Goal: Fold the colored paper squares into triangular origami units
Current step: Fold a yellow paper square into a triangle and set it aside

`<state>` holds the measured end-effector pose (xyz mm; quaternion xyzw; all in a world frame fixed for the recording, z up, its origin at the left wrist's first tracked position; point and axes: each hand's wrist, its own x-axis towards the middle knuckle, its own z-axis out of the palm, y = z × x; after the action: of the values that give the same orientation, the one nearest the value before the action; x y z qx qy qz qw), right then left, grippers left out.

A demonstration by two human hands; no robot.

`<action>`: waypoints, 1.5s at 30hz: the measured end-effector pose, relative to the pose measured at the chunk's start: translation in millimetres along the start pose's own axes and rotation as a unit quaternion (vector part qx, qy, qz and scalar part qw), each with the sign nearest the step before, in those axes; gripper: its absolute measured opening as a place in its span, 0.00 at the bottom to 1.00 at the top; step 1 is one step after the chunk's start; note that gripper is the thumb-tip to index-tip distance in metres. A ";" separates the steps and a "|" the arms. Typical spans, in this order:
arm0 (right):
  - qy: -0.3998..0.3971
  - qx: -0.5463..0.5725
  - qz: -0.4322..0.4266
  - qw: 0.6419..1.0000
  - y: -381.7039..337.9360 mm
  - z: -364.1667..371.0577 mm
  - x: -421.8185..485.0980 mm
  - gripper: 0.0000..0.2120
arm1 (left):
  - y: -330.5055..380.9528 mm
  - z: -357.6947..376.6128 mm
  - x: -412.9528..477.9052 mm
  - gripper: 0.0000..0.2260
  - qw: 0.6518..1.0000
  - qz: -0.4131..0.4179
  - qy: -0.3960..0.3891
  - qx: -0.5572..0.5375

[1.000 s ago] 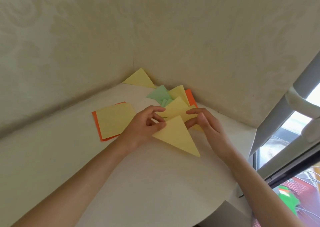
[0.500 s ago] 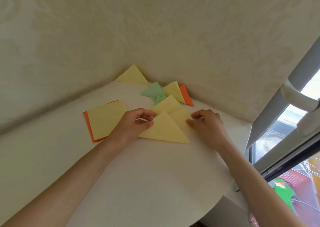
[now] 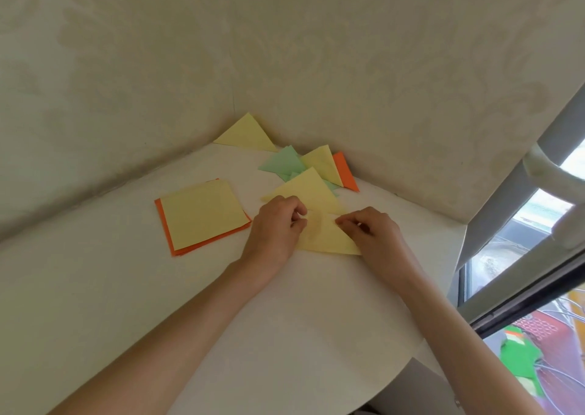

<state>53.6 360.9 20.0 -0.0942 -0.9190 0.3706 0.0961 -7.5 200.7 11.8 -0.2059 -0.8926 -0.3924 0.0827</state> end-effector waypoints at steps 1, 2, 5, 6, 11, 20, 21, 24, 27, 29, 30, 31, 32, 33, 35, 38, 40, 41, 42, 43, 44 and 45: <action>-0.005 0.012 0.001 1.000 -0.3 -1.5 -1.2 0.11 | 0.5 2.4 0.1 0.05 1.000 -0.001 0.003 0.012; -0.010 0.012 -0.003 1.000 -0.5 -2.9 -2.3 0.14 | 0.9 4.5 -0.4 0.06 1.000 0.000 0.006 0.023; -0.030 -0.105 -0.058 0.992 1.9 -1.0 -6.1 0.14 | 3.1 6.4 -4.1 0.08 0.998 0.017 0.003 0.064; -0.032 -0.155 -0.076 0.985 2.8 1.3 -7.6 0.15 | 3.8 5.0 -7.1 0.09 0.995 0.042 0.000 0.087; -0.018 -0.159 -0.075 0.984 2.5 3.2 -7.3 0.16 | -7.0 -11.4 -23.6 0.09 0.965 0.201 -0.085 0.145; 0.080 -0.123 -0.053 0.988 -1.8 14.2 -10.2 0.09 | 4.3 -4.5 -20.5 0.20 0.996 -0.016 -0.083 -0.006; 0.107 -0.104 -0.070 0.986 -1.7 14.1 -10.4 0.08 | 5.5 -3.4 -20.4 0.21 0.997 -0.019 -0.078 -0.011; 0.178 -0.072 -0.132 0.972 -1.2 13.7 -13.3 0.05 | 7.2 -3.1 -20.4 0.24 0.998 -0.020 -0.054 -0.035; 0.183 -0.045 -0.154 0.970 -3.2 13.9 -15.1 0.04 | 9.1 -5.4 -17.9 0.16 0.995 -0.014 -0.026 -0.098; 0.143 -0.028 -0.126 0.981 -3.9 12.9 -15.2 0.06 | 7.3 -6.1 -15.6 0.12 0.992 -0.016 -0.017 -0.126; 0.124 -0.034 -0.104 0.986 -3.2 12.0 -14.9 0.09 | 5.6 -6.0 -14.6 0.11 0.991 -0.021 -0.020 -0.131; 0.106 -0.051 -0.079 0.990 -2.2 11.2 -14.5 0.11 | 3.7 -5.4 -13.9 0.10 0.991 -0.025 -0.023 -0.129; 0.090 -0.078 -0.055 0.991 -1.5 10.8 -14.2 0.14 | 1.9 -4.4 -13.8 0.10 0.992 -0.029 -0.022 -0.119; 0.076 -0.115 -0.035 0.990 -1.1 11.1 -13.9 0.16 | 0.5 -3.0 -13.6 0.10 0.994 -0.035 -0.018 -0.103; 0.064 -0.209 -0.016 0.976 -2.1 13.4 -13.3 0.18 | -0.9 -0.2 -13.8 0.09 0.998 -0.050 -0.009 -0.030; 0.084 -0.303 -0.007 0.949 -5.5 15.2 -14.8 0.20 | -0.9 2.5 -17.5 0.13 0.987 -0.054 -0.005 0.154; 0.096 -0.329 -0.001 0.939 -6.2 14.6 -17.3 0.19 | 1.8 1.9 -20.9 0.18 0.970 -0.044 0.004 0.239; 0.093 -0.335 0.001 0.938 -6.5 14.4 -17.9 0.19 | 3.9 2.1 -22.7 0.20 0.963 -0.034 0.006 0.269; 0.086 -0.336 0.003 0.938 -6.8 14.3 -18.3 0.19 | 5.3 2.8 -24.5 0.21 0.957 -0.028 0.003 0.289; 0.079 -0.336 0.005 0.938 -7.7 14.3 -18.3 0.18 | 6.2 3.2 -25.6 0.22 0.954 -0.029 -0.004 0.297; 0.071 -0.341 0.007 0.937 -9.0 14.4 -18.2 0.19 | 7.3 2.8 -26.6 0.23 0.955 -0.039 -0.011 0.293; 0.064 -0.349 0.010 0.935 -9.8 14.8 -18.0 0.19 | 8.0 2.0 -27.0 0.24 0.958 -0.056 -0.020 0.279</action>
<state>66.3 339.8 14.5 -0.1543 -0.9815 0.0203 0.1119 20.4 198.9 7.4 -0.1320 -0.9782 -0.1273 0.0972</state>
